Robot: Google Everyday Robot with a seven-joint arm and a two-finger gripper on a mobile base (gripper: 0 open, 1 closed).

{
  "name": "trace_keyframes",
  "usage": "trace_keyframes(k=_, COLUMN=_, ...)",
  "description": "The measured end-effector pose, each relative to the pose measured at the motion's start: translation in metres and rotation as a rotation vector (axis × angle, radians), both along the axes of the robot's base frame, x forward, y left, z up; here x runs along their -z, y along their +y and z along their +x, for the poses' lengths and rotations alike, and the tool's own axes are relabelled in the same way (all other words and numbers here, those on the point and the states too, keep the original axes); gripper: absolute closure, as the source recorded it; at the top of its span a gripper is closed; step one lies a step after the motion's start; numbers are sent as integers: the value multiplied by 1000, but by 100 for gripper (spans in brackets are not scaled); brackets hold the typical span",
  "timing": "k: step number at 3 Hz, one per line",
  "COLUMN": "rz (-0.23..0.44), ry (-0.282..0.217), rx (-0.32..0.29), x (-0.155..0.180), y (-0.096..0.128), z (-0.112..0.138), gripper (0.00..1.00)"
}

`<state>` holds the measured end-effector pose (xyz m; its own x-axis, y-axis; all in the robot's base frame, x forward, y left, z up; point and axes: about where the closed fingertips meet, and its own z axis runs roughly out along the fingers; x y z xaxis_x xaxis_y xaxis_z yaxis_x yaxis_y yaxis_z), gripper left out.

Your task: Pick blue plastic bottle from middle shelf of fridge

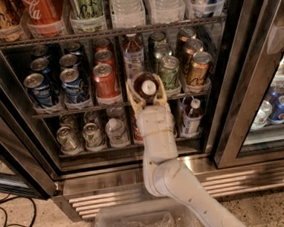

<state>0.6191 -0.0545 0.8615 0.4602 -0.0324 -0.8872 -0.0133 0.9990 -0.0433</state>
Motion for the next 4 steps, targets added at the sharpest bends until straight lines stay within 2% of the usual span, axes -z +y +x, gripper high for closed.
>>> trace_keyframes(k=1, rz=24, ry=-56, rx=-20, x=-7, y=-6, z=-8, gripper=100)
trace_keyframes(k=2, rz=-6, ry=-113, rx=-77, x=-24, y=2, z=-28, gripper=100)
trace_keyframes(k=3, rz=-155, ry=-196, rx=-217, x=-54, y=28, z=-95, gripper=100)
trace_keyframes(k=4, rz=-255, ry=-176, rx=-360, x=-73, y=43, z=-151, gripper=100)
